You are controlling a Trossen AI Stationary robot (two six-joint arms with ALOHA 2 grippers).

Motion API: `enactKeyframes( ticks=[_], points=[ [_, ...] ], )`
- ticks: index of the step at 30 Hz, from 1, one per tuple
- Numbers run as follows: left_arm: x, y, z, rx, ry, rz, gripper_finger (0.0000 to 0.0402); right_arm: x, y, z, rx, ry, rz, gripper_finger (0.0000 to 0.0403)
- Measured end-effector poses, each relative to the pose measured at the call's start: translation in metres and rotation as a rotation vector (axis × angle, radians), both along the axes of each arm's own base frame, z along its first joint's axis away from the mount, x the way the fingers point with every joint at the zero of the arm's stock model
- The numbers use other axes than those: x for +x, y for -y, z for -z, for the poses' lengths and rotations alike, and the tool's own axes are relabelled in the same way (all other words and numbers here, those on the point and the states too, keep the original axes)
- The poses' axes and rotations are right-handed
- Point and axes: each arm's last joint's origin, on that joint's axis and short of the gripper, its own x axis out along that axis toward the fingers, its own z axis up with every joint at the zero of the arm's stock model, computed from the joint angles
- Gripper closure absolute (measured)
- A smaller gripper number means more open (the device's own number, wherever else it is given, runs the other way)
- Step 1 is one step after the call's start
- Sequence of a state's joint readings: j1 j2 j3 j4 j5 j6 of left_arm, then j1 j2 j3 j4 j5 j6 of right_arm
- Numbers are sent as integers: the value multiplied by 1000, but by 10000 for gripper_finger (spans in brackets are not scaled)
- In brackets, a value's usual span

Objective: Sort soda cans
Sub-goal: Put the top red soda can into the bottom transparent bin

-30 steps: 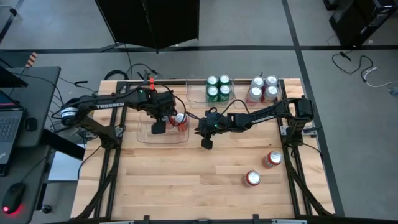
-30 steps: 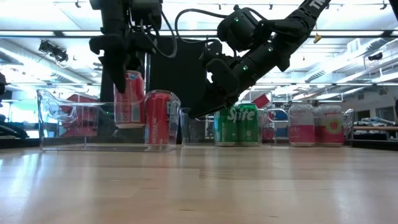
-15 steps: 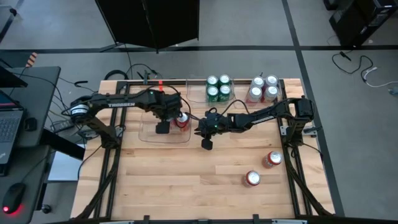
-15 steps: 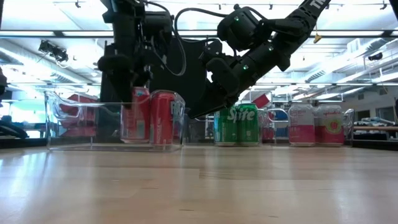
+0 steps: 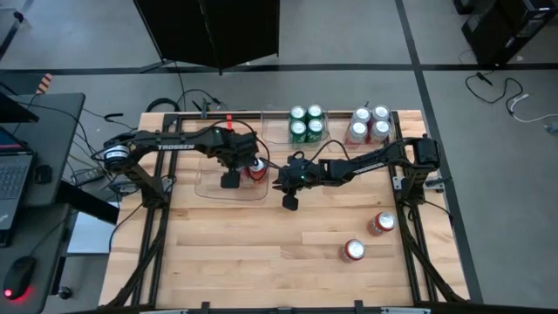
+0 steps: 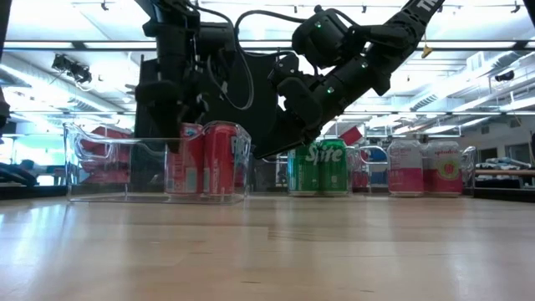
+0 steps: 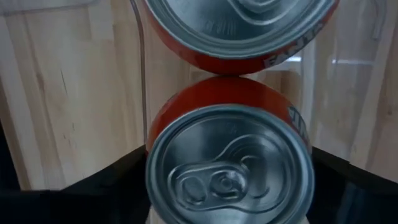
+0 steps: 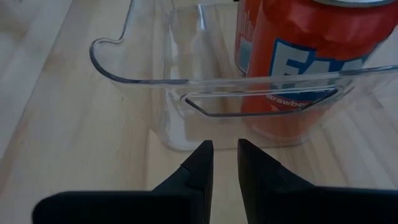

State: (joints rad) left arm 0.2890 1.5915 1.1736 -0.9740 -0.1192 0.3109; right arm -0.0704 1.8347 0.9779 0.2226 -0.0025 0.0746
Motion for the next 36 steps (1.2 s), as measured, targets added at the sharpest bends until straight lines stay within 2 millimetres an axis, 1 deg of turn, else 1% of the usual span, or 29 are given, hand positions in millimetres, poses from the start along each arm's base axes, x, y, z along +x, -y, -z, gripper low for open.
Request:
enactKeyframes(
  ticks=[4, 6, 10, 16, 22, 29, 33, 36],
  points=[
    [-2, 0, 1, 4, -23, -1, 27, 0, 0, 0, 0, 1, 0, 342],
    [-2, 0, 1, 3, -32, -5, 13, 0, 0, 0, 0, 1, 0, 343],
    [-3, 0, -3, 21, -50, -13, 19, 0, 0, 0, 0, 1, 0, 342],
    [-6, 0, -16, 24, -88, -59, 22, 0, 0, 0, -3, 1, -3, 342],
    [-13, 3, -27, 26, -68, -65, 22, 1, 2, -1, -18, 17, -7, 341],
    [-27, 8, -53, 30, 66, -101, 22, 5, 18, -4, -28, 92, 32, 358],
    [-41, 14, -66, 8, 238, -110, 22, 5, 26, -6, -25, 112, 57, 381],
    [-51, 18, -65, -23, 375, -112, 21, 5, 30, -6, -28, 127, 65, 398]
  ],
)
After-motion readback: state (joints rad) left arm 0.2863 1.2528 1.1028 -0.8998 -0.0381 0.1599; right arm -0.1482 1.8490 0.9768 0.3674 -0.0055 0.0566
